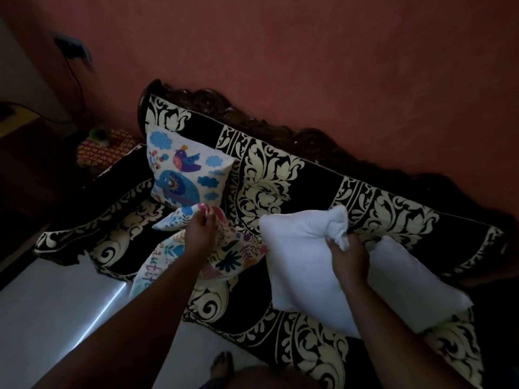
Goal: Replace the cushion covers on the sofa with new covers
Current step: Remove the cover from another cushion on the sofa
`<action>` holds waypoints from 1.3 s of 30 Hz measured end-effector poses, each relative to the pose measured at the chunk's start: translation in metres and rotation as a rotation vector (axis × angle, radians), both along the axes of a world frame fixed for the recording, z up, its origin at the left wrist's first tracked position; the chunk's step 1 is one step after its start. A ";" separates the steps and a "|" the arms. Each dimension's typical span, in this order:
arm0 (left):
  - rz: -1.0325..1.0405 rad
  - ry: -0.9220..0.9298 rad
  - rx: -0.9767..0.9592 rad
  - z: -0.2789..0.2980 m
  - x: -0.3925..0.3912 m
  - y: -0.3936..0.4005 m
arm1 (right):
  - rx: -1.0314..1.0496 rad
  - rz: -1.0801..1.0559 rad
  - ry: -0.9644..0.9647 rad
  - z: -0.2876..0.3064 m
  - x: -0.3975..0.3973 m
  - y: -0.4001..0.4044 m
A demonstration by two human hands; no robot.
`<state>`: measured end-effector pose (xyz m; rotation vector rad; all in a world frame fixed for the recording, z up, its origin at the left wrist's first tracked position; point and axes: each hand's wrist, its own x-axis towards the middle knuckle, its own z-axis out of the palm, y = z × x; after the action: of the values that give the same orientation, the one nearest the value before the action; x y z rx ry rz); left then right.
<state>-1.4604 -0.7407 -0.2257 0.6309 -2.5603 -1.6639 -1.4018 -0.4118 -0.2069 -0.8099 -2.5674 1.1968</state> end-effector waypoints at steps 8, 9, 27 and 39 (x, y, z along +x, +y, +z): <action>-0.030 0.039 0.031 -0.008 0.012 -0.005 | -0.218 -0.052 -0.072 -0.041 -0.044 -0.014; -0.040 0.041 0.043 -0.008 0.014 -0.007 | -0.286 -0.065 -0.064 -0.043 -0.048 -0.016; -0.527 0.127 0.626 0.068 0.043 0.071 | 0.297 0.556 -0.413 -0.037 0.033 -0.018; -0.836 0.205 0.233 0.061 0.084 0.177 | -0.157 0.026 0.022 0.046 0.160 0.066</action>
<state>-1.3766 -0.5637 -0.1650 -0.6976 -2.6443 -2.0794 -1.2414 -0.3462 -0.1607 -0.7922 -2.4979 1.4217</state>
